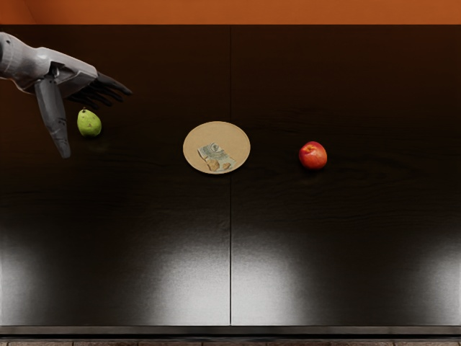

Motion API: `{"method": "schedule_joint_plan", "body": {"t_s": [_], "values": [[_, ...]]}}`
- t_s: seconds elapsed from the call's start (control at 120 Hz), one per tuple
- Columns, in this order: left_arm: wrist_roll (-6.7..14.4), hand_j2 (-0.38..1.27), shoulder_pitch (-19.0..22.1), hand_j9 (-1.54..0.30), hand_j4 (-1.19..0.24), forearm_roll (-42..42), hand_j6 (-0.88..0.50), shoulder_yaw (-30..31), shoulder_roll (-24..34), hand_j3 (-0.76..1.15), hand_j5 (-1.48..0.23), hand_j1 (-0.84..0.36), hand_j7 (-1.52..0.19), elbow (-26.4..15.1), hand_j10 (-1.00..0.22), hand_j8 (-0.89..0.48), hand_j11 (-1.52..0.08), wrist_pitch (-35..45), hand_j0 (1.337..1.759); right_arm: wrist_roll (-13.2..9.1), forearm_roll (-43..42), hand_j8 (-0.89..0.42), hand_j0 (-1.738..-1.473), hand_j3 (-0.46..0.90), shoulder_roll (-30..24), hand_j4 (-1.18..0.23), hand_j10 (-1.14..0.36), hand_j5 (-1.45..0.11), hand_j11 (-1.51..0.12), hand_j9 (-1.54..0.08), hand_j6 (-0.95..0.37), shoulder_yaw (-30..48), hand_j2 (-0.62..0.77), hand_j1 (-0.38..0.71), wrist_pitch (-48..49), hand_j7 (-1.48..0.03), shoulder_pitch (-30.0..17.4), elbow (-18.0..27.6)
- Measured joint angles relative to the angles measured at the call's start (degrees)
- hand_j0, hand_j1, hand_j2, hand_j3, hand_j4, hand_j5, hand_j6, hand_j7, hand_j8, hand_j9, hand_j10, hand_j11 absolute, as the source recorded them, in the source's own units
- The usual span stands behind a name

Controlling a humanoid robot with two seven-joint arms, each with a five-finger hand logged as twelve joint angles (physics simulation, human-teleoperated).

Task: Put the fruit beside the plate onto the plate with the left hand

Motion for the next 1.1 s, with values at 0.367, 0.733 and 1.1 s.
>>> {"method": "schedule_joint_plan", "body": {"t_s": [0.367,0.733,1.1], "values": [[0.03,0.01,9.57,-0.04,-0.03,1.12,-0.03,-6.04,-0.19,0.00,-0.04,0.32,-0.04,7.07,-0.03,-0.03,-0.04,0.00,1.658,-0.08,0.02,0.00,-1.658,0.00,0.00,0.00,0.00,0.00,0.00,0.00,0.00,0.06,0.00,-0.35,0.15,0.00,-0.70,0.11],[0.38,0.01,19.38,-0.03,-0.03,2.76,-0.03,-11.49,-5.85,0.00,-0.03,0.32,-0.03,20.98,-0.03,-0.03,-0.03,1.18,1.658,-0.08,0.01,0.00,-1.658,0.00,0.00,0.00,0.00,0.00,0.00,0.00,0.00,0.07,0.00,-0.35,0.16,0.00,-0.72,0.11],[9.83,0.00,22.86,-0.03,-0.02,1.60,-0.02,-3.43,-13.66,0.00,-0.03,0.32,-0.03,21.73,-0.02,-0.02,-0.03,22.99,1.658,-0.08,0.00,0.00,-1.658,0.00,0.00,0.00,0.00,0.00,0.00,0.00,0.00,0.07,0.00,-0.35,0.16,0.00,-0.73,0.11]]}}
